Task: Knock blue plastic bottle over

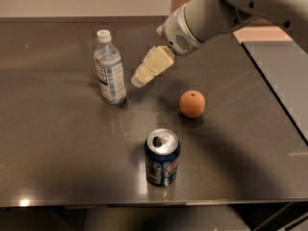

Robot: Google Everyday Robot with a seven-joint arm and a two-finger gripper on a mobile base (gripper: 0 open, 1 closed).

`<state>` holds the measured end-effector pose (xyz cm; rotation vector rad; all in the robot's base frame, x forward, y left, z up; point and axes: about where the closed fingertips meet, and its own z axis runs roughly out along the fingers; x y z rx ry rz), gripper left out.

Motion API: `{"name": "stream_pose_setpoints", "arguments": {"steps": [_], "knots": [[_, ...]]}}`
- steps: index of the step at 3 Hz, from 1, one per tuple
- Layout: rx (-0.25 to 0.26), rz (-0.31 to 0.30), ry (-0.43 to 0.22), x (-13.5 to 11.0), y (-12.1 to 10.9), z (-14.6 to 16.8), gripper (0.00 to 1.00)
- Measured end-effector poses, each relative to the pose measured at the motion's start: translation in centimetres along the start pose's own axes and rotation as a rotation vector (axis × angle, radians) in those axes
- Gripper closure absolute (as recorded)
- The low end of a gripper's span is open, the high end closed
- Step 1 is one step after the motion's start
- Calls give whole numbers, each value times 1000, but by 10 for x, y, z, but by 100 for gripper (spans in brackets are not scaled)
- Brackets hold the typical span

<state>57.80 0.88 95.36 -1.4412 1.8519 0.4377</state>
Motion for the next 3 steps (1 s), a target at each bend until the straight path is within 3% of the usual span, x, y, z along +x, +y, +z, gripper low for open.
{"name": "stream_pose_setpoints", "arguments": {"steps": [3], "knots": [[-92,6,-83,-37,9,59,0]]}}
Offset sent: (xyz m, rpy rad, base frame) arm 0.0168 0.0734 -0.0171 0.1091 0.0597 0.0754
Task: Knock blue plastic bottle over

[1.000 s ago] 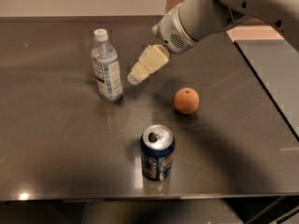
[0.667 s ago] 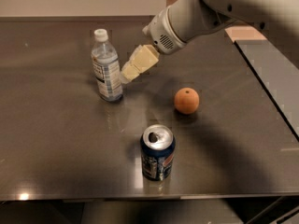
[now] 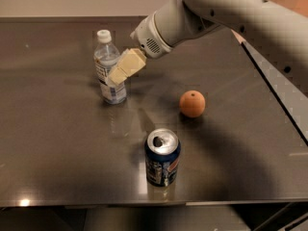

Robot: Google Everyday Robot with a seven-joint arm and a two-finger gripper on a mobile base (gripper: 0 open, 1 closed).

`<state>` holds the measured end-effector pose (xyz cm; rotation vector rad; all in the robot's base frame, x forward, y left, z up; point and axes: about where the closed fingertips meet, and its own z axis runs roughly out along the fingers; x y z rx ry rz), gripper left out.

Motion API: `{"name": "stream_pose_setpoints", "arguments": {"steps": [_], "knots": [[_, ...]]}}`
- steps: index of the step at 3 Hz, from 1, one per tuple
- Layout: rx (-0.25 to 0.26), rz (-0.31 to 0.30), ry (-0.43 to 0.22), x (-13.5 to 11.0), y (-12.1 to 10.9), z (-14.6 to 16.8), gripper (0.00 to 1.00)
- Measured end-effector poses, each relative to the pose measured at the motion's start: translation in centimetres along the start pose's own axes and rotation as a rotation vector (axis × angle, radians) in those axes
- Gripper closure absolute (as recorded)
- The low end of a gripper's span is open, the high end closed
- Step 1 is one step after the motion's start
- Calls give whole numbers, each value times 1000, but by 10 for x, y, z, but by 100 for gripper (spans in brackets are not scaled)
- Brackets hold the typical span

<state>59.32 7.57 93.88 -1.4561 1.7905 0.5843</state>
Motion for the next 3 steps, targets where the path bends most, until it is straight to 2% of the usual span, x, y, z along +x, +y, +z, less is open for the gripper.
{"name": "stream_pose_setpoints", "arguments": {"steps": [2,3], "knots": [[-17,-5,-37,-9,2,18,0],[-31,-3,-50,-12,5,23,18]]}}
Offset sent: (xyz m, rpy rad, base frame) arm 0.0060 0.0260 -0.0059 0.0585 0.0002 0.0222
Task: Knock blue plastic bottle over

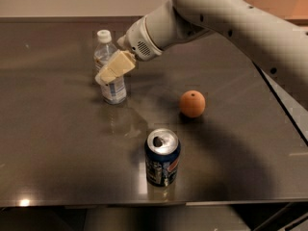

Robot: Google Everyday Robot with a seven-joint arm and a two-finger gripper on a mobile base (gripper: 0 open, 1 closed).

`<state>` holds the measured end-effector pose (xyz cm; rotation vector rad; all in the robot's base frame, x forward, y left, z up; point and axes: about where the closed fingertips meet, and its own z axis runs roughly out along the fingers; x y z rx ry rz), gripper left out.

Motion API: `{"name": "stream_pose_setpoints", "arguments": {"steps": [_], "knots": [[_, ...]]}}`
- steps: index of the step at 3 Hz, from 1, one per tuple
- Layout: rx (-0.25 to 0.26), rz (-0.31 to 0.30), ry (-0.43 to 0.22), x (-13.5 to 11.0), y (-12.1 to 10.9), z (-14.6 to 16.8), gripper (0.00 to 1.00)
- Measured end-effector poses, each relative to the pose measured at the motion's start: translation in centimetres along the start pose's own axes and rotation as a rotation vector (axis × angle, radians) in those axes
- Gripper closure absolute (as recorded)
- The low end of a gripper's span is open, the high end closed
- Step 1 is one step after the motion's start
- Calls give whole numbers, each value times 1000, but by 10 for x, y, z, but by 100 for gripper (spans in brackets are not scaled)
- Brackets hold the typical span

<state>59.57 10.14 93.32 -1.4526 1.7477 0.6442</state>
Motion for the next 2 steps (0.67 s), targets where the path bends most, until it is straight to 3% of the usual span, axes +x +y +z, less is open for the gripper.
{"name": "stream_pose_setpoints", "arguments": {"steps": [2], "knots": [[-26,-12,-15,-7,9,-7,65]]}}
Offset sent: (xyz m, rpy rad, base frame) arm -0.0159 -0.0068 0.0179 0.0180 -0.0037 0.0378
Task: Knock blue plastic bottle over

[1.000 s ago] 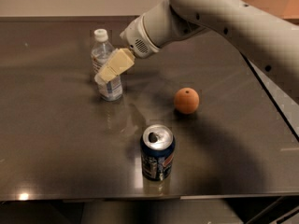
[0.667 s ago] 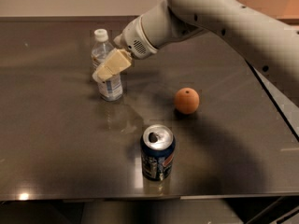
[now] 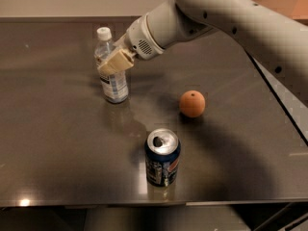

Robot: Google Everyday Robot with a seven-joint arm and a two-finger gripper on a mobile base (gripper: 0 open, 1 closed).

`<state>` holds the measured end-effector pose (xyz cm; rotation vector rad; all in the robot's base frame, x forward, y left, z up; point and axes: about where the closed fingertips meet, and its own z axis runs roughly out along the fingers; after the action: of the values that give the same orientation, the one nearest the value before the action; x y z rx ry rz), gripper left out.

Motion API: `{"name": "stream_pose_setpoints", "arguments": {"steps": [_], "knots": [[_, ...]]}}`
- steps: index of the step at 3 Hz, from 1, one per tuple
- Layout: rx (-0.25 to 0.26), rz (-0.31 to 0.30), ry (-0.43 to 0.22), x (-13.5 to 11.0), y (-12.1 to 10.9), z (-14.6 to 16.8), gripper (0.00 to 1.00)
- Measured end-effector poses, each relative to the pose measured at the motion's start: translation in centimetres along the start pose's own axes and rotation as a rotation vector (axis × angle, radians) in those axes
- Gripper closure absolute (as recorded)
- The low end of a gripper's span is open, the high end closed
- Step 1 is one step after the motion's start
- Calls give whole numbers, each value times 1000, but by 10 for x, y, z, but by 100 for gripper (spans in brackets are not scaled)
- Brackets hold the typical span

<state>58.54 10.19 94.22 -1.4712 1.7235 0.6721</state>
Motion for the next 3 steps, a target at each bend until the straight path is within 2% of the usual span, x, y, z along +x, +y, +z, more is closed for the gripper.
{"name": "stream_pose_setpoints", "arguments": {"steps": [1,2,3], "knots": [[-2,-27,29,-4,5,-18,88],[-2,-86,120,-8,8,-41,100],[-44,-169,249,-3,10,-51,100]]}}
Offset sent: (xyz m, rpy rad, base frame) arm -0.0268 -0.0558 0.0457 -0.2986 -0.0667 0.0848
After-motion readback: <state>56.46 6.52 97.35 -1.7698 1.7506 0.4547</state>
